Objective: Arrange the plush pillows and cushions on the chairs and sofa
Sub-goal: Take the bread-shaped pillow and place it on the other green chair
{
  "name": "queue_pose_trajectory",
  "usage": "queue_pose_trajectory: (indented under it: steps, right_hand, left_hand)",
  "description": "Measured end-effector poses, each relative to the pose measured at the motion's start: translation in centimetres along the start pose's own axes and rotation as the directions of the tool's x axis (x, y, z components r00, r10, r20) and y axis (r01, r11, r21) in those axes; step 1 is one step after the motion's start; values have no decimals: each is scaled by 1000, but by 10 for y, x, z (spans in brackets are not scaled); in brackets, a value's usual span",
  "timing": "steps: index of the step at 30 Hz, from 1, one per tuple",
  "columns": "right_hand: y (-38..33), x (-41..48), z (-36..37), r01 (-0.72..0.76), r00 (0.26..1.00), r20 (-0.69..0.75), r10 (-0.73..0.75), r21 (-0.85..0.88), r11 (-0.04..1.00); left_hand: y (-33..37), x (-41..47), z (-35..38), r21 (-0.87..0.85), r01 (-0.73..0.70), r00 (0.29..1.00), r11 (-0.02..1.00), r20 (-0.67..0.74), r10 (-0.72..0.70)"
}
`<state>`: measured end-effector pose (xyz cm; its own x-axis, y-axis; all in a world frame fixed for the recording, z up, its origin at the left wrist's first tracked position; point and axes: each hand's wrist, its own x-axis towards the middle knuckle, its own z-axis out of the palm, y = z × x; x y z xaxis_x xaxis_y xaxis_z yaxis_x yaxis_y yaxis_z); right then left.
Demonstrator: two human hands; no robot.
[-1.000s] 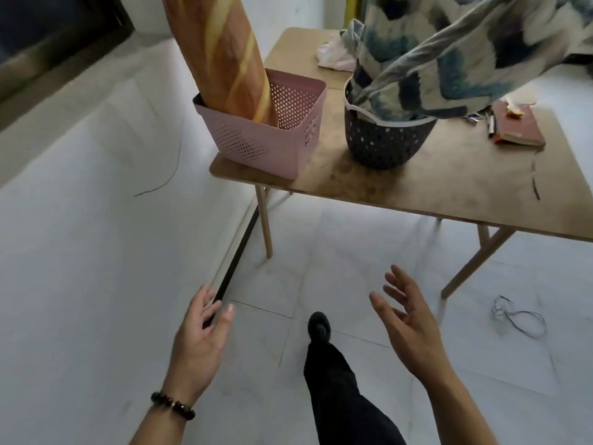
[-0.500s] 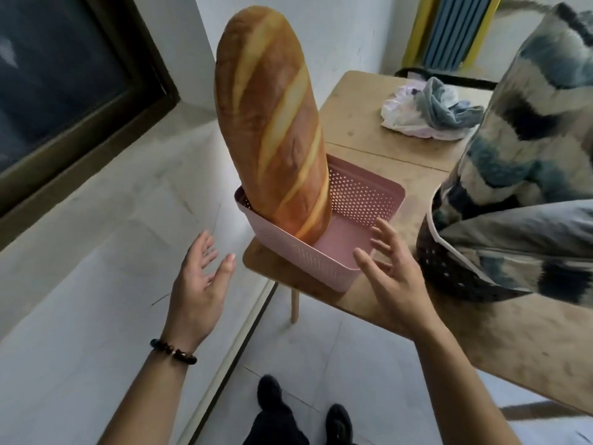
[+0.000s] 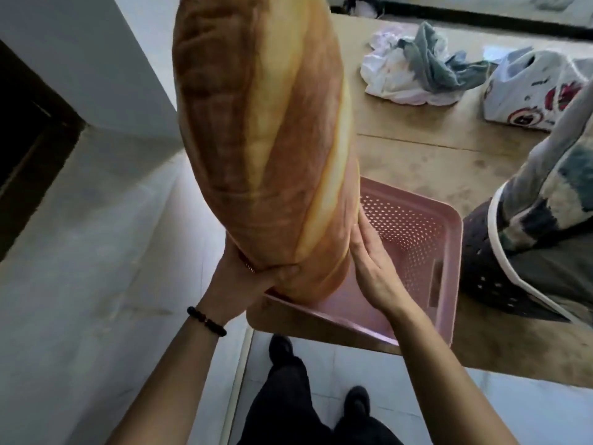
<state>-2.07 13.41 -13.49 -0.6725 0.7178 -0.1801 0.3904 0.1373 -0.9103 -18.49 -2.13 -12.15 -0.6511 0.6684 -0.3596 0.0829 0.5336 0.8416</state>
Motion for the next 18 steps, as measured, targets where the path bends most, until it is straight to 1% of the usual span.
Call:
queue_pose_trajectory:
  steps: [2, 4, 7, 10, 11, 12, 14, 16, 17, 18]
  right_hand:
    - [-2, 4, 15, -34, 999, -22, 36, 95, 995]
    - [-5, 4, 24, -33, 996, -83, 45, 145, 989]
    - [-24, -2, 20, -33, 989, -132, 60, 201, 979]
    - [-57, -16, -1, 43, 980, -200, 1, 218, 975]
    - [-67, -26, -11, 75, 973, -232, -20, 235, 969]
    - [-76, -39, -21, 109, 961, -272, -38, 248, 963]
    - [-88, -73, -43, 176, 922, -378, -85, 213, 961]
    - [-96, -117, -65, 238, 862, -488, -136, 155, 959]
    - [-98, -144, -76, 265, 823, -543, -165, 112, 958]
    - [-99, -176, -87, 279, 778, -599, -189, 60, 958]
  left_hand:
    - [-8, 6, 0, 47, 11, 999, 999, 41, -13]
    - [-7, 8, -1, 58, -32, 998, 998, 56, 28]
    - [14, 3, -2, -28, -110, 992, 994, 60, 111]
    - [53, -5, -7, -145, -239, 970, 960, 17, 244]
    - [66, -8, -8, -177, -298, 952, 938, 12, 305]
    - [79, -13, -8, -206, -361, 928, 910, 15, 372]
    - [105, -30, -2, -258, -487, 859, 834, 29, 511]
    - [132, -58, 11, -345, -611, 754, 713, 23, 657]
    - [145, -77, 23, -399, -656, 692, 640, 21, 722]
    - [157, -98, 37, -467, -671, 638, 576, 31, 769]
